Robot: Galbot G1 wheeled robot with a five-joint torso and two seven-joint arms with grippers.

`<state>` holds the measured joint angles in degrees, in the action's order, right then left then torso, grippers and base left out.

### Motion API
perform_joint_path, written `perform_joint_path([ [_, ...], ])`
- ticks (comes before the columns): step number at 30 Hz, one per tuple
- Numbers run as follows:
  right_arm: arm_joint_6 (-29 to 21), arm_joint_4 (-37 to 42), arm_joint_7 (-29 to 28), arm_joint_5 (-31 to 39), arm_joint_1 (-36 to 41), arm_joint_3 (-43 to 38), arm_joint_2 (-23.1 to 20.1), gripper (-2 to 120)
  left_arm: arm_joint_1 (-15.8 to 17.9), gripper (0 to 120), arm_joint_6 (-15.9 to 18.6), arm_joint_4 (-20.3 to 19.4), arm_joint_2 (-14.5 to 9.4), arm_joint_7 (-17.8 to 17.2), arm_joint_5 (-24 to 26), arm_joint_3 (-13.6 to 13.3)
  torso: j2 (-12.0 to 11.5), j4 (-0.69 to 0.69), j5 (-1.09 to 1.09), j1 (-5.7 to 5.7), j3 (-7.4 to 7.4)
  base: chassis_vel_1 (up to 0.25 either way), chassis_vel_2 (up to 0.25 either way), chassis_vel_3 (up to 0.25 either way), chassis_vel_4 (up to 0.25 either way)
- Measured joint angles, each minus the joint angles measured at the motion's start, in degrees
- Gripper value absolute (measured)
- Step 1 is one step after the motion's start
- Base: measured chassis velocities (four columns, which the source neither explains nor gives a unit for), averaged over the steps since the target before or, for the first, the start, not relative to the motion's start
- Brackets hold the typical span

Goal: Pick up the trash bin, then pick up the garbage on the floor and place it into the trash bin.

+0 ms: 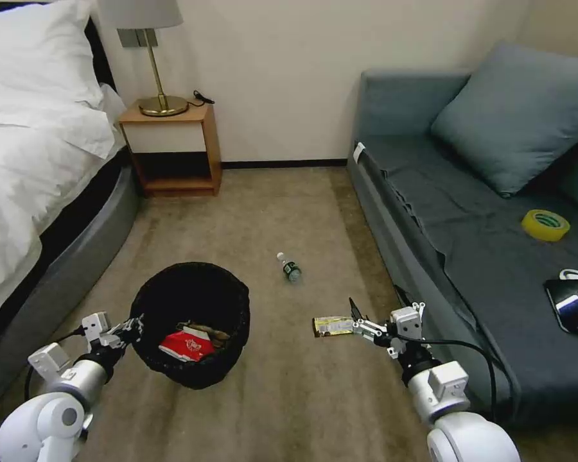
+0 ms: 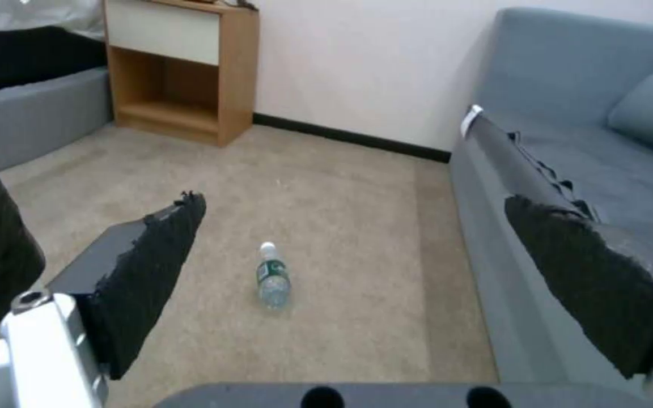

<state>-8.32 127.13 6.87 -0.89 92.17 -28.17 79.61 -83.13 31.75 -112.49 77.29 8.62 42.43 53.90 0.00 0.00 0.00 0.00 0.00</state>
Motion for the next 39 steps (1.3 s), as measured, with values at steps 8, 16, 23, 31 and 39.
perform_joint_path([
  [8, 0.0, -0.3, 0.2, 0.6, -0.2, -0.1, -0.3, 100, 0.1, 4, 0.0, 0.1, 0.0, 0.0, 0.0, -0.1, 0.0, 0.0, 0.0, 0.0, 0.0, -0.044, 0.055, 0.049, -0.052],
  [16, -0.2, -1.2, 0.2, 1.2, -1.0, 0.5, -1.1, 100, 0.0, 4, -0.1, 0.0, 0.4, 0.0, 0.0, 0.0, 0.0, 0.0, 0.0, 0.0, 0.0, -0.068, 0.077, 0.074, -0.074],
  [23, -0.7, -2.3, 0.0, 2.0, -2.4, 1.5, -2.1, 100, 0.0, 4, -0.2, -0.2, 0.9, 0.1, 0.0, 0.0, 0.0, -0.01, 0.0, 0.0, 0.0, -0.081, 0.067, 0.075, -0.08],
  [31, 0.4, -5.0, -0.2, 3.6, -4.5, 2.7, -3.7, 100, 0.1, 4, -0.2, -0.4, 1.4, 0.0, -0.1, 0.0, 0.0, -0.01, 0.0, 0.0, 0.0, -0.023, 0.024, 0.03, -0.026],
  [39, -3.0, -12.9, -2.1, 13.5, -14.0, 8.4, -12.3, 100, 0.0, 4, -0.5, -0.9, 1.9, 0.7, -1.1, -0.4, 0.0, 0.0, 0.02, 0.0, 0.0, 0.0, 0.0, 0.0, 0.0],
])
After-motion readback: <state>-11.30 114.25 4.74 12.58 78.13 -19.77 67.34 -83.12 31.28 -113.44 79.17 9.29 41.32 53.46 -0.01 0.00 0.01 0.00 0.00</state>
